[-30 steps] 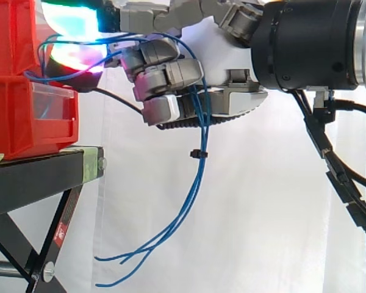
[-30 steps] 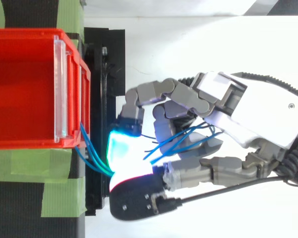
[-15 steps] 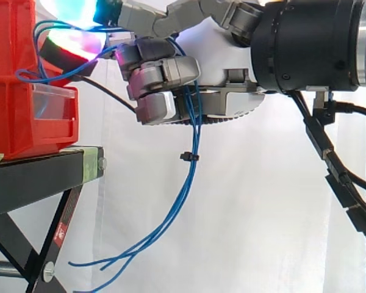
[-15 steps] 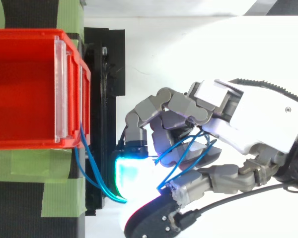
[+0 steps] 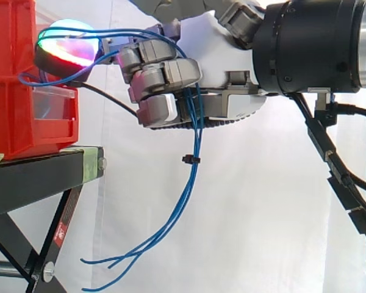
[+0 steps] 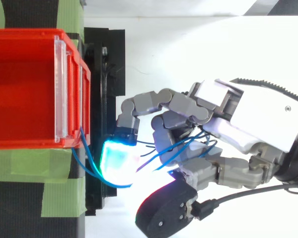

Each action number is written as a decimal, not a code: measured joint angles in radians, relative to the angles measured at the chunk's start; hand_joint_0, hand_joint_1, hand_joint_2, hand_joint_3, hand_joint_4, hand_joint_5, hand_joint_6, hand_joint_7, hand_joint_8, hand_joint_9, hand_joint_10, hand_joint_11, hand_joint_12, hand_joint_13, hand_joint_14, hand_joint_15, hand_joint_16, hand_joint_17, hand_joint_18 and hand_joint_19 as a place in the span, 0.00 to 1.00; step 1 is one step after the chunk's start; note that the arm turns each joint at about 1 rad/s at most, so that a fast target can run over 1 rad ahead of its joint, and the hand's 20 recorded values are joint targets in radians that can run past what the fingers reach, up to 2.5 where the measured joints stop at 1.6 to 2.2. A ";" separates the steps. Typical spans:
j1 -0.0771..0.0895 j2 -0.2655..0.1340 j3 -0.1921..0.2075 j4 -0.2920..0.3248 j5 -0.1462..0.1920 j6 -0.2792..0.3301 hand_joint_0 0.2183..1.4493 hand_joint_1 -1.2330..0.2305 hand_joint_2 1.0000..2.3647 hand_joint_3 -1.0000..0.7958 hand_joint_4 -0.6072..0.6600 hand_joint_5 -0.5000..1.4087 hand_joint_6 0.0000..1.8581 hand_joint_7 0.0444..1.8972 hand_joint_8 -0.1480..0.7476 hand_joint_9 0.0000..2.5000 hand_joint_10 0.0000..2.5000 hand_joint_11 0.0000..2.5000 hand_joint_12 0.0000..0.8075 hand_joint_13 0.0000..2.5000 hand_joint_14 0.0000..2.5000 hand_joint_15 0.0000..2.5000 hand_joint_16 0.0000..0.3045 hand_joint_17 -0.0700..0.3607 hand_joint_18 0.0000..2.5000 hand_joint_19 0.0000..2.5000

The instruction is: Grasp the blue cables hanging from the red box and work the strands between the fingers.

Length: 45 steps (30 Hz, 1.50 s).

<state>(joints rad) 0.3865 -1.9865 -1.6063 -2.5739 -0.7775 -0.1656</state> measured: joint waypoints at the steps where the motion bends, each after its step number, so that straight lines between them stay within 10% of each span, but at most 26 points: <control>1: 0.000 0.000 0.000 0.000 0.000 0.000 0.36 0.34 0.00 0.00 0.68 0.14 0.43 0.56 0.59 0.27 1.00 0.99 0.52 0.40 1.00 0.53 0.15 0.40 0.55 0.51; 9: 0.000 0.000 0.000 0.000 0.003 -0.005 0.43 0.22 0.00 0.00 0.61 0.06 0.43 0.57 0.59 0.27 1.00 0.99 0.52 0.40 1.00 0.53 0.15 0.40 0.55 0.51; 16: 0.000 0.000 0.000 0.000 0.004 -0.008 0.70 0.29 0.00 0.00 0.57 0.06 0.75 0.51 0.59 0.27 1.00 0.99 0.52 0.40 1.00 0.53 0.15 0.40 0.55 0.51; 27: 0.000 0.000 0.000 -0.003 0.004 -0.008 0.71 0.34 0.00 0.39 0.64 0.16 0.81 0.55 0.59 0.27 1.00 0.99 0.52 0.40 1.00 0.53 0.15 0.40 0.55 0.51; 31: 0.000 0.000 0.000 -0.003 0.004 -0.008 0.85 0.41 0.01 0.45 0.64 0.36 0.54 0.64 0.59 0.27 1.00 0.99 0.52 0.40 1.00 0.53 0.15 0.40 0.55 0.51; 33: 0.000 0.000 0.000 -0.003 0.004 -0.008 0.91 0.41 0.01 0.42 0.59 0.53 0.22 0.77 0.59 0.27 1.00 0.99 0.52 0.40 1.00 0.53 0.15 0.40 0.55 0.51; 38: 0.000 0.000 0.000 -0.002 0.004 -0.009 0.93 0.40 0.01 0.46 0.53 0.59 0.25 0.81 0.59 0.27 1.00 0.99 0.52 0.40 1.00 0.53 0.15 0.40 0.55 0.51; 40: 0.000 0.000 0.001 -0.002 0.004 -0.009 0.88 0.38 0.00 0.54 0.53 0.51 0.44 0.70 0.59 0.27 1.00 0.99 0.52 0.40 1.00 0.53 0.15 0.40 0.55 0.51; 44: 0.000 0.000 0.000 -0.002 0.004 -0.009 0.38 0.40 0.68 0.37 0.73 0.33 0.71 0.60 0.59 0.27 1.00 0.99 0.52 0.40 1.00 0.53 0.15 0.40 0.55 0.51; 45: 0.000 0.000 0.000 -0.002 0.004 -0.009 0.29 0.42 0.65 0.34 0.71 0.30 0.76 0.59 0.59 0.27 1.00 0.99 0.52 0.40 1.00 0.53 0.15 0.40 0.55 0.51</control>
<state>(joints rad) 0.3864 -1.9865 -1.6059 -2.5761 -0.7731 -0.1748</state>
